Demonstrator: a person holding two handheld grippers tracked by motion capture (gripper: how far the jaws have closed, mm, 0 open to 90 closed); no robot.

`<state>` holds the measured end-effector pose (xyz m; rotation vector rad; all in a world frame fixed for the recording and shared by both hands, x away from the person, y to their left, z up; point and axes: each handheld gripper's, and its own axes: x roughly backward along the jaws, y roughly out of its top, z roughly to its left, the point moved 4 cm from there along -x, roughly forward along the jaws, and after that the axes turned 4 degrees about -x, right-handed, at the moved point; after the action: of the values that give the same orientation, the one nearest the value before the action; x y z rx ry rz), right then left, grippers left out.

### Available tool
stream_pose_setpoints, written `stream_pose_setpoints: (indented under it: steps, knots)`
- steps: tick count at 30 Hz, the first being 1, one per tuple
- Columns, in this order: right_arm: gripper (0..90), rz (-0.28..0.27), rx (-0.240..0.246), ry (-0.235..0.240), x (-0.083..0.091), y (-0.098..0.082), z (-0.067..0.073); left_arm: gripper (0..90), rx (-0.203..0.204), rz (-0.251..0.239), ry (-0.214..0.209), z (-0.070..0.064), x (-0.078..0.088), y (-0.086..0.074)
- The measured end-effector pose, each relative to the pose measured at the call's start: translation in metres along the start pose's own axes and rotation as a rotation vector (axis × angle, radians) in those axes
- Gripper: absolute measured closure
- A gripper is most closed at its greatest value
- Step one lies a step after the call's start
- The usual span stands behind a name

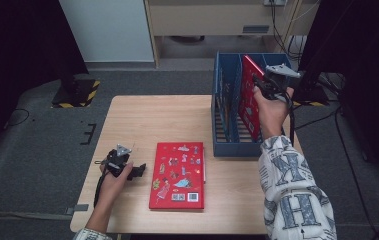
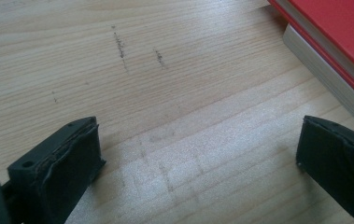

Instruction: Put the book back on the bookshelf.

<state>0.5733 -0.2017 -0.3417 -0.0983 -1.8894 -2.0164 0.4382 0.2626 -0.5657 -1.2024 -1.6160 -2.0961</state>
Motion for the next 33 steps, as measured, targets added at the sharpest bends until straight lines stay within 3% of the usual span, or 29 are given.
stream_pose_setpoints:
  steps: [11,33]
  knots:
    - [79.3,0.010,-0.016,-0.008,-0.013,-0.017,-0.001,0.0,0.000,0.000,-0.001,0.000,0.000,0.000]
    - [79.1,0.001,-0.018,-0.012,-0.022,-0.031,0.006,0.0,-0.001,-0.001,-0.002,0.000,0.000,0.000]
